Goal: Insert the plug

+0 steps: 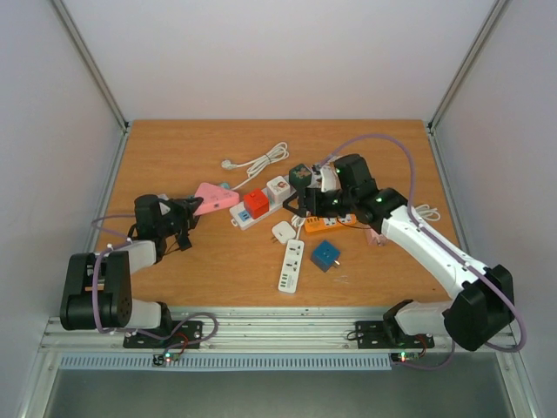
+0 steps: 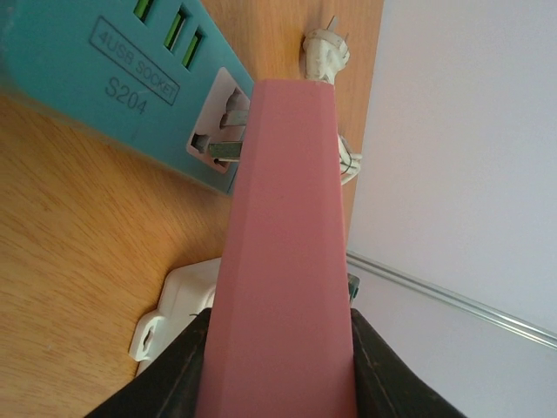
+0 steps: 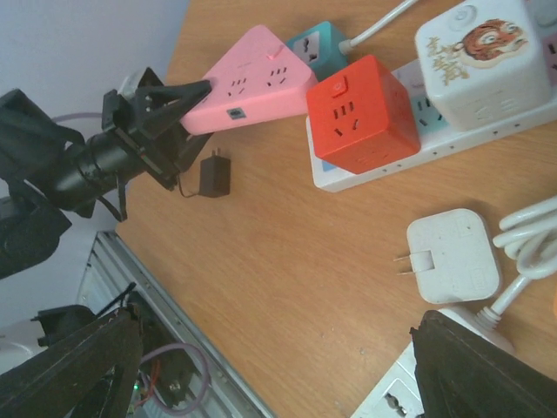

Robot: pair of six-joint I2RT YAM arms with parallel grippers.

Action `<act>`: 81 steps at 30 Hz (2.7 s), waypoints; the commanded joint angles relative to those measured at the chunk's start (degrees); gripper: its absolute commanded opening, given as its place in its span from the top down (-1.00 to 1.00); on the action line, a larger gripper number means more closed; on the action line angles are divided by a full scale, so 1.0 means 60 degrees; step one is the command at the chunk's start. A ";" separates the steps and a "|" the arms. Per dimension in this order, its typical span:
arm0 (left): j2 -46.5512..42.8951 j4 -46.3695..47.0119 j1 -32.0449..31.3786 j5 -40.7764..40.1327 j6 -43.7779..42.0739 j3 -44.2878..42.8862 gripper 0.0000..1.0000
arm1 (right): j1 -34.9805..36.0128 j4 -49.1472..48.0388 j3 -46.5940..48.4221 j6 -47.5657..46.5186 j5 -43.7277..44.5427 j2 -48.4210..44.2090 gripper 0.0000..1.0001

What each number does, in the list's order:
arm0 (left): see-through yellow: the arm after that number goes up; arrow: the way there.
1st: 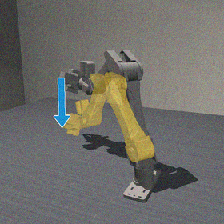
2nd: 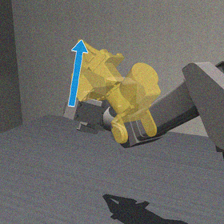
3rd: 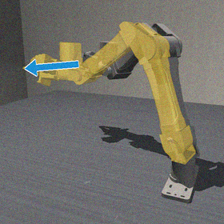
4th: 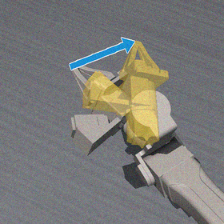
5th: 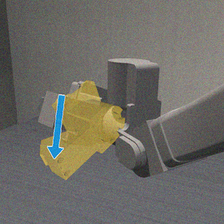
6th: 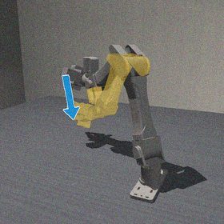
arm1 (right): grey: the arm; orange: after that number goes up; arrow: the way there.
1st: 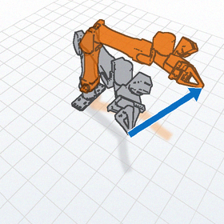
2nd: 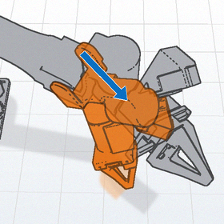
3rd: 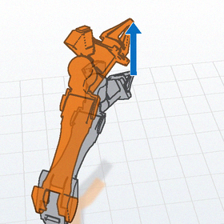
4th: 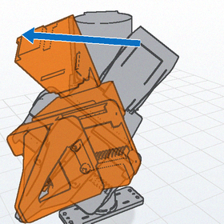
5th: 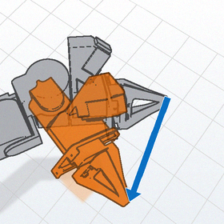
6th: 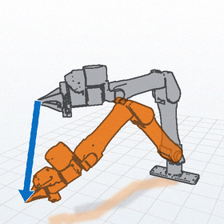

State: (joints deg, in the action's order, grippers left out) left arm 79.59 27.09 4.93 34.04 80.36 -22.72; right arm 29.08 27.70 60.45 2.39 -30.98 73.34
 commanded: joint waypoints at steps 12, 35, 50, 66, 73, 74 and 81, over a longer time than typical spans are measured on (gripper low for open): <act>0.0240 -0.1433 0.0055 -0.0788 0.0041 0.1181 0.17 | 0.2174 0.0774 0.3248 -0.1021 0.2608 0.2900 -0.68; 0.0561 -0.1531 0.0072 -0.1292 -0.0509 0.1809 0.01 | 0.3877 0.1227 0.9568 -0.1812 0.4719 0.9698 -0.34; 0.0505 -0.1487 0.0200 -0.0717 0.0016 0.1667 0.30 | 0.3775 0.5125 1.5550 -0.1346 0.5416 1.3558 -0.07; 0.1455 -0.0430 0.1080 0.0171 0.0513 0.1434 0.22 | 0.3885 0.6000 1.5779 -0.0476 0.4070 1.4571 0.07; 0.1826 -0.0683 0.1141 0.0222 0.0508 0.1011 0.43 | 0.3783 0.5962 1.5858 -0.0414 0.4003 1.4620 0.07; 0.1867 -0.0711 0.1141 0.0216 0.0450 0.1004 0.41 | 0.3781 0.5917 1.5847 -0.0414 0.4032 1.4573 0.06; 0.1682 -0.1084 0.1141 0.0219 0.0201 0.0931 0.13 | 0.3788 0.5453 1.5847 -0.0827 0.3894 1.3657 -0.21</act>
State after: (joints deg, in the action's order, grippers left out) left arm 87.68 36.47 11.29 42.02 78.06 -17.28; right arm 50.30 55.16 156.59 -2.02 -3.14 156.07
